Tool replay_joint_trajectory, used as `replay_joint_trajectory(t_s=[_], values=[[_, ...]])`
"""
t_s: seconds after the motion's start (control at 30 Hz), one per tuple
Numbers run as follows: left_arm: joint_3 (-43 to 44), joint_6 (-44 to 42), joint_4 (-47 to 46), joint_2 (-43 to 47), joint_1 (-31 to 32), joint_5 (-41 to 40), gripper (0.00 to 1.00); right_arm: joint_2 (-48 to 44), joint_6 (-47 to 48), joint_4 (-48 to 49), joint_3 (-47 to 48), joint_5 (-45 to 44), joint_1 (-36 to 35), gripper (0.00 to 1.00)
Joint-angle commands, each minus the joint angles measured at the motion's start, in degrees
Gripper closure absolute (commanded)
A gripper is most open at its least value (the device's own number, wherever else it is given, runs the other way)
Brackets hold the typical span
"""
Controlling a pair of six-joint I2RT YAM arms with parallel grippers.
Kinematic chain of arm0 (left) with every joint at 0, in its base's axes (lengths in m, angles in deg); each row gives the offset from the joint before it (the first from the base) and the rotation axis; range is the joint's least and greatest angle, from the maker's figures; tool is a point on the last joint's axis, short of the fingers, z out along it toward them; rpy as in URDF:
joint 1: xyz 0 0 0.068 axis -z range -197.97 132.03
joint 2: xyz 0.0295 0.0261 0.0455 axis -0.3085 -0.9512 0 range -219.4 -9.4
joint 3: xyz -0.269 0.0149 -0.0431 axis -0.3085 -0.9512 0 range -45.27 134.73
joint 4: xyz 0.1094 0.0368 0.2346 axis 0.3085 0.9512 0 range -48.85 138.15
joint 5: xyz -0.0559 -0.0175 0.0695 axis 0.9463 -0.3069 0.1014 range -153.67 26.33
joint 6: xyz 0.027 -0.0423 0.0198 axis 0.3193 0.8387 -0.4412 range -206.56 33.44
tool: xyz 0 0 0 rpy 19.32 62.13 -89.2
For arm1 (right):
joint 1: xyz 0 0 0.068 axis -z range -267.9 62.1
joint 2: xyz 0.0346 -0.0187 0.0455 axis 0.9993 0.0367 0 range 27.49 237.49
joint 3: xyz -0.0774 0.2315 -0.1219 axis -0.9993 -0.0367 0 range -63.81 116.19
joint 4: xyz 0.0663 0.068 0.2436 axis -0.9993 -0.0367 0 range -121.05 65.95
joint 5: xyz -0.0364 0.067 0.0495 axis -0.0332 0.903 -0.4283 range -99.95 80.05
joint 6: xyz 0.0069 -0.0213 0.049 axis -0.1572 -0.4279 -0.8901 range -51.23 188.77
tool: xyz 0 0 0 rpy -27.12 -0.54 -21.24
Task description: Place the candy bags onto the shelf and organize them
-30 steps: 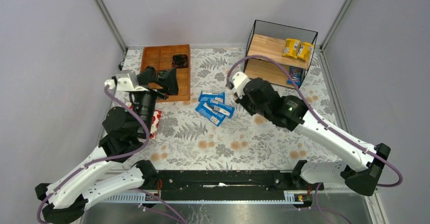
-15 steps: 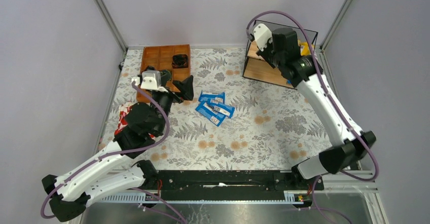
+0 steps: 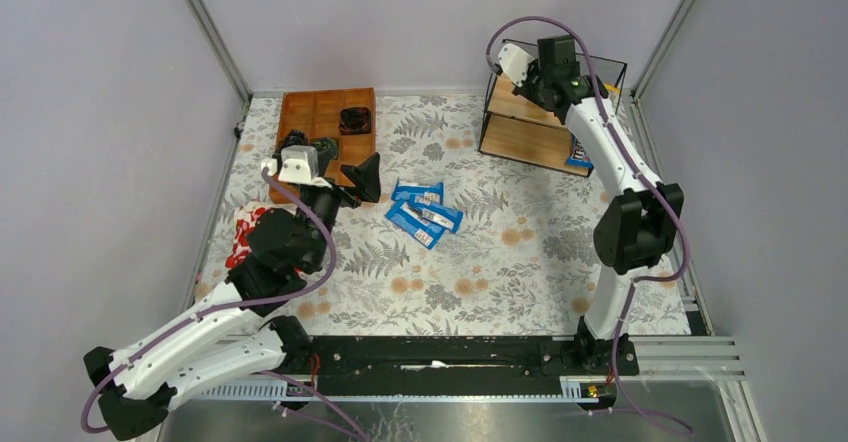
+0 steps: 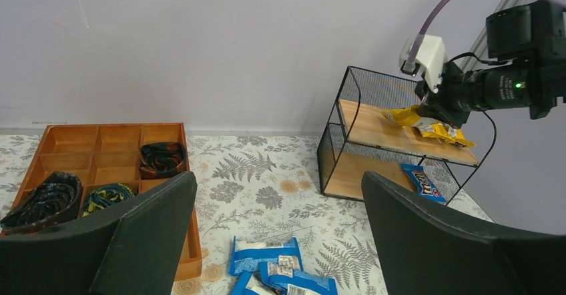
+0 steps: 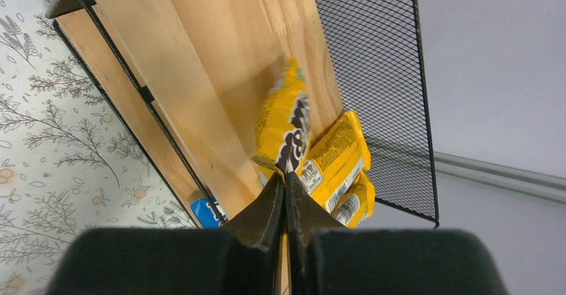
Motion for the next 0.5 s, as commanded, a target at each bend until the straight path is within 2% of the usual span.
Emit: replay_joint_trajectory(t_s=[0.0, 0.47], values=[[-0.47, -2.22, -4.71, 0.66, 0.23, -1.16, 0.01, 1.67, 6.12, 2.44, 3.52, 0.20, 0.51, 1.00], [-0.53, -2.58, -4.95, -0.25, 0.24, -1.38, 0.01, 7.15, 7.92, 4.47, 3.93, -0.12, 2.59, 1.00]])
